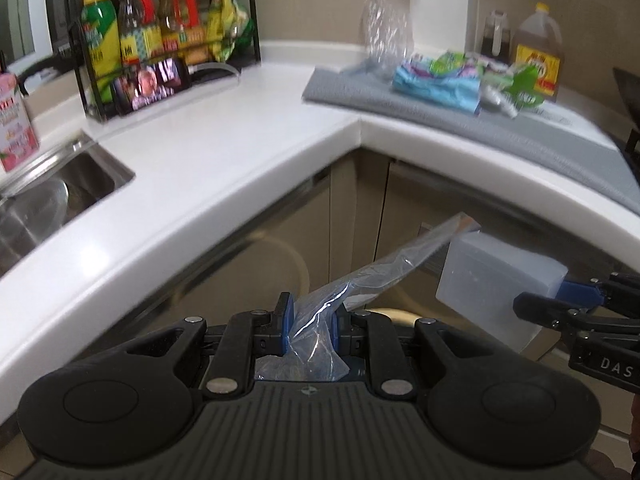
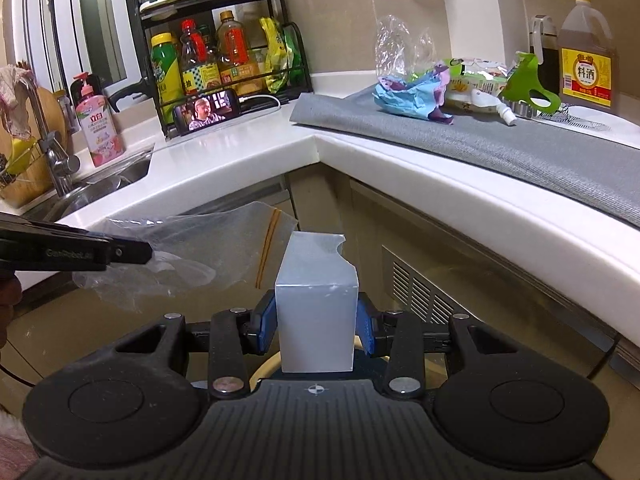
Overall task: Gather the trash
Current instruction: 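Carry bag and box over the bin and open both grippers to drop them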
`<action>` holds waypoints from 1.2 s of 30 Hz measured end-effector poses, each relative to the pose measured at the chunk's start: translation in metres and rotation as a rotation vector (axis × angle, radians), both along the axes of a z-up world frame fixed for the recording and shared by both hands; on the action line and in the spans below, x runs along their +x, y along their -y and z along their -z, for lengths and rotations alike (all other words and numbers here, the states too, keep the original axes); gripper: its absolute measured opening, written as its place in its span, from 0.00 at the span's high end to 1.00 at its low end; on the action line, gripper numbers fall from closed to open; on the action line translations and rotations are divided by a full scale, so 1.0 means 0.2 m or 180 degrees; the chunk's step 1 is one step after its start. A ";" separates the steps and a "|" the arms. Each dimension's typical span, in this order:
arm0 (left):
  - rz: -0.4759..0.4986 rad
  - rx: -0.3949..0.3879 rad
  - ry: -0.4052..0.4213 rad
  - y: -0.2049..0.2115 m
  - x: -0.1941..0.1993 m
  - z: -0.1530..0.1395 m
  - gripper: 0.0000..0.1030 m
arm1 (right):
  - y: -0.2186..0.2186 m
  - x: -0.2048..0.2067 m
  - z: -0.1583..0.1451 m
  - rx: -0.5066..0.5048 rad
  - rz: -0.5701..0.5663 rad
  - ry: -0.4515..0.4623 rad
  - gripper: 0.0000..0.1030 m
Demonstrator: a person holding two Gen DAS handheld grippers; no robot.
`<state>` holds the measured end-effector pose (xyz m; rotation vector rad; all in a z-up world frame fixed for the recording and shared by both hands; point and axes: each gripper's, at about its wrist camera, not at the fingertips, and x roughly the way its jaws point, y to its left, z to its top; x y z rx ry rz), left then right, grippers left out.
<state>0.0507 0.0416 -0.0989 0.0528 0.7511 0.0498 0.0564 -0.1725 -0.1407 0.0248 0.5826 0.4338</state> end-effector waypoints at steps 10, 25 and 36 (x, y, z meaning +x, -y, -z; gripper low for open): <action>0.0024 0.0097 -0.0471 0.02 0.15 0.22 0.81 | -0.03 0.09 0.15 -0.0128 -0.0014 -0.0300 0.58; 0.0095 0.0173 -0.0927 0.04 0.30 0.52 0.81 | -0.17 0.23 0.39 -0.0470 -0.0137 -0.0708 0.58; 0.0089 0.0116 -0.1294 0.04 0.40 0.71 0.81 | -0.23 0.35 0.53 -0.0613 -0.0076 -0.1131 0.58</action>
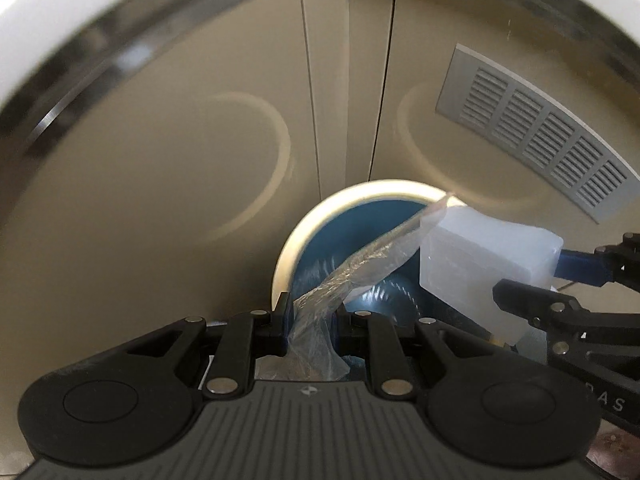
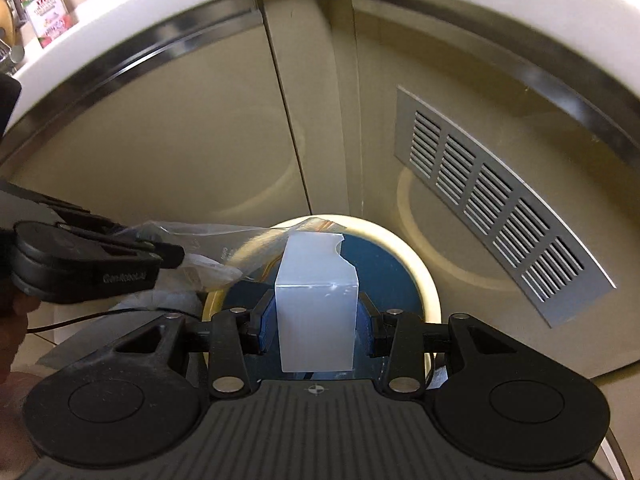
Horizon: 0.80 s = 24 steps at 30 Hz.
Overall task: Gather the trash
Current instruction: 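Carry bag and box over the bin and open both grippers to drop them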
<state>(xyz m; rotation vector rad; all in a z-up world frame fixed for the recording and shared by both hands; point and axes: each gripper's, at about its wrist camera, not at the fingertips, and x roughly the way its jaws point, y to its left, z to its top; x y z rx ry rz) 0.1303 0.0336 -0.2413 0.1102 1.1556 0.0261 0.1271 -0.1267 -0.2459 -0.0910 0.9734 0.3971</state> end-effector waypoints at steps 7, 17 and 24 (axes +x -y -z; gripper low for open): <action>-0.0011 -0.0015 -0.0306 0.01 0.07 0.10 0.81 | -0.06 0.09 0.08 -0.0086 -0.0026 -0.0184 0.58; -0.0062 -0.0074 -0.0472 -0.03 0.13 0.19 0.81 | -0.10 0.14 0.12 -0.0148 0.0048 -0.0323 0.58; -0.0135 -0.0103 -0.0536 -0.05 0.19 0.23 0.81 | -0.06 0.19 0.13 -0.0022 0.0209 -0.0463 0.58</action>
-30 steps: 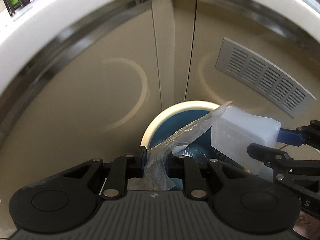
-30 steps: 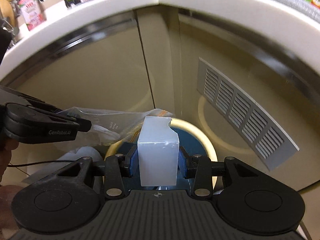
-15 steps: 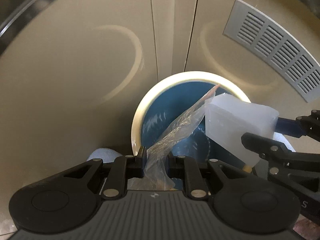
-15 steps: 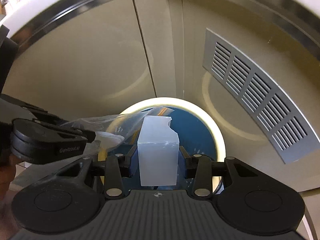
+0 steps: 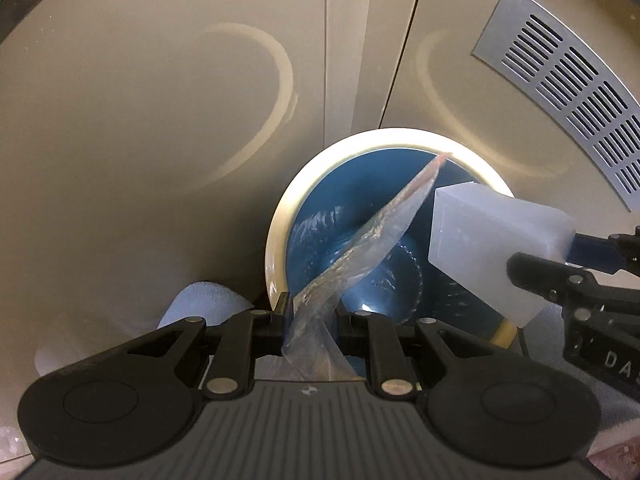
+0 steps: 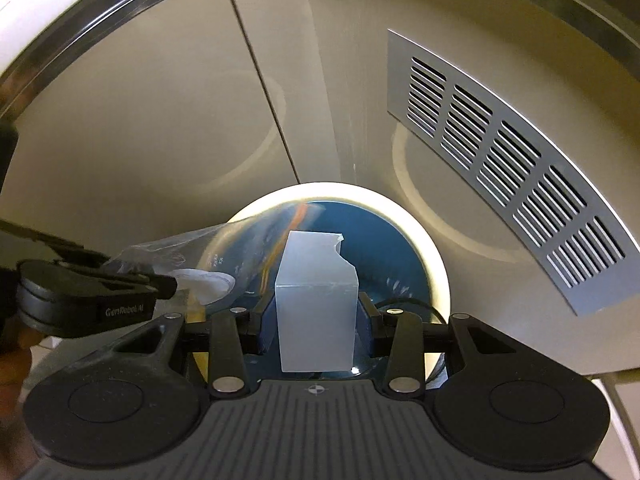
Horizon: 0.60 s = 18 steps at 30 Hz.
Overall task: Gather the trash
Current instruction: 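Carry bag and box over the bin and open both grippers to drop them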
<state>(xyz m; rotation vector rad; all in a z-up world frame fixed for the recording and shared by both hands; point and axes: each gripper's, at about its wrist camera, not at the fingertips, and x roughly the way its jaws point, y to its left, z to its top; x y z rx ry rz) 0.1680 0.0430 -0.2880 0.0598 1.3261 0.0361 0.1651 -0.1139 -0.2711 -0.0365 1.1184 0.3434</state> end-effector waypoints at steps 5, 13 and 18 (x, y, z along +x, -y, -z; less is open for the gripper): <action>0.0042 0.0029 -0.0006 0.03 0.00 0.02 0.81 | 0.02 0.02 0.01 0.0090 0.0089 -0.0061 0.58; 0.0122 0.0011 0.0015 0.06 -0.01 0.02 0.45 | 0.05 0.00 -0.01 0.0217 0.0209 -0.0029 0.57; 0.0114 0.0046 0.0154 0.05 -0.04 -0.03 0.00 | 0.09 0.00 -0.06 0.0319 0.0268 -0.0059 0.33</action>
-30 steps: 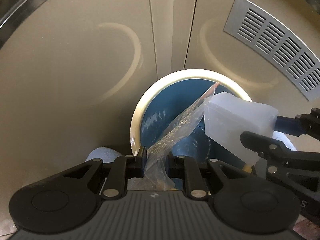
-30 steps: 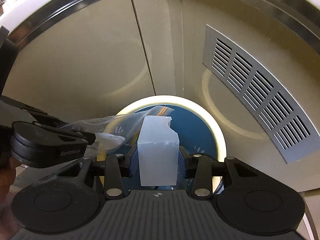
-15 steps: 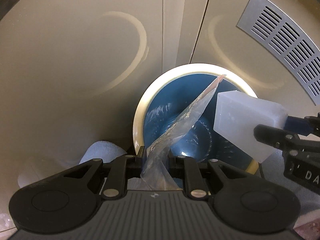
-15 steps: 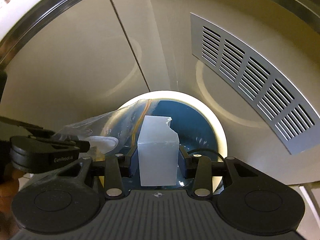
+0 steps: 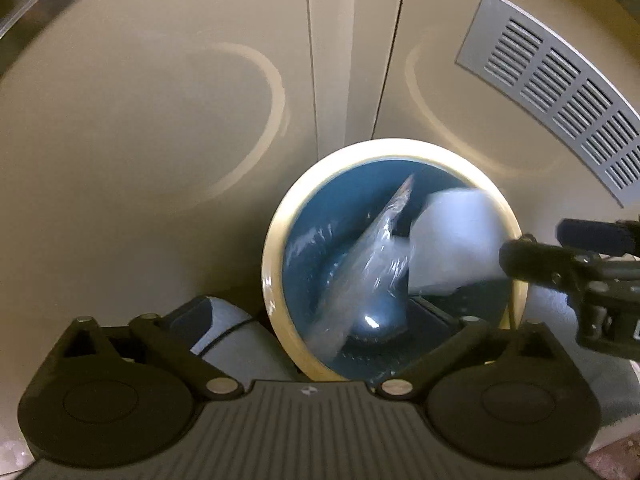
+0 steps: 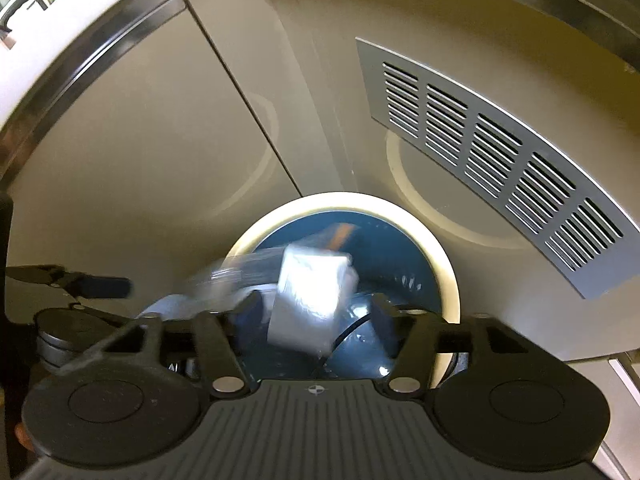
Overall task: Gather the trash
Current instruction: 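Carry bag and box over the bin and open both grippers to drop them, then move both tools back up toward the trash on the grey mat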
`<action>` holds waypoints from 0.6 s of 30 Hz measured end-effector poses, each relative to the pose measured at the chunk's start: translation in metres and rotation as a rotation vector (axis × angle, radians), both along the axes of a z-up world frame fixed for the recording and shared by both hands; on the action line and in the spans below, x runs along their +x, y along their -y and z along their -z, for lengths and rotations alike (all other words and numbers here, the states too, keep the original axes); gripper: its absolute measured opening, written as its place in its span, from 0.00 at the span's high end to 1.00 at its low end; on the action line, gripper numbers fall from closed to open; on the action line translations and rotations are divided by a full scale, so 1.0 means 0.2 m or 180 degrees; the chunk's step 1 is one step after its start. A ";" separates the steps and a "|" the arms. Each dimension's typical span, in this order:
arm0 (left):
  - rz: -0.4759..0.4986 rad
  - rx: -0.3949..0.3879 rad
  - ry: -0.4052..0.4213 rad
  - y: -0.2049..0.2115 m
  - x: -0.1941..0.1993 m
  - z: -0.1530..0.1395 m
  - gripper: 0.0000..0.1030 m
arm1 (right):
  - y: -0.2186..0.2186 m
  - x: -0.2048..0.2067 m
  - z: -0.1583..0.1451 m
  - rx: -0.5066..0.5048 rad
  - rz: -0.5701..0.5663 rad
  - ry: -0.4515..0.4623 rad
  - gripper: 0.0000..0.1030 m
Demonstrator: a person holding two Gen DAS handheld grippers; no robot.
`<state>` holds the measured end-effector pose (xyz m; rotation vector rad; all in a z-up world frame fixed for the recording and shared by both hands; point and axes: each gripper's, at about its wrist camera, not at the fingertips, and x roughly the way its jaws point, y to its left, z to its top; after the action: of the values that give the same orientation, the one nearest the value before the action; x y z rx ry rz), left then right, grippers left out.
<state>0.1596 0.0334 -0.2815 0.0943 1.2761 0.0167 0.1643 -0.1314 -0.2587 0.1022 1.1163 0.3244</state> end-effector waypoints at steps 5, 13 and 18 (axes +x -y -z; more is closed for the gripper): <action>0.0016 0.0000 0.0042 -0.01 -0.04 -0.06 0.00 | 0.04 -0.04 -0.10 0.0034 -0.0007 -0.0003 0.25; 0.0131 0.0031 0.0502 0.01 -0.19 -0.35 0.00 | 0.12 -0.21 -0.39 0.0132 -0.0036 0.0239 0.12; 0.0144 -0.0028 0.0808 0.01 -0.30 -0.53 0.00 | 0.15 -0.33 -0.55 0.0101 -0.0096 0.0563 0.06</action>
<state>0.0987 0.0319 -0.1765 0.1098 1.0199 -0.0156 0.0979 -0.1611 -0.1494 0.0832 0.9385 0.3711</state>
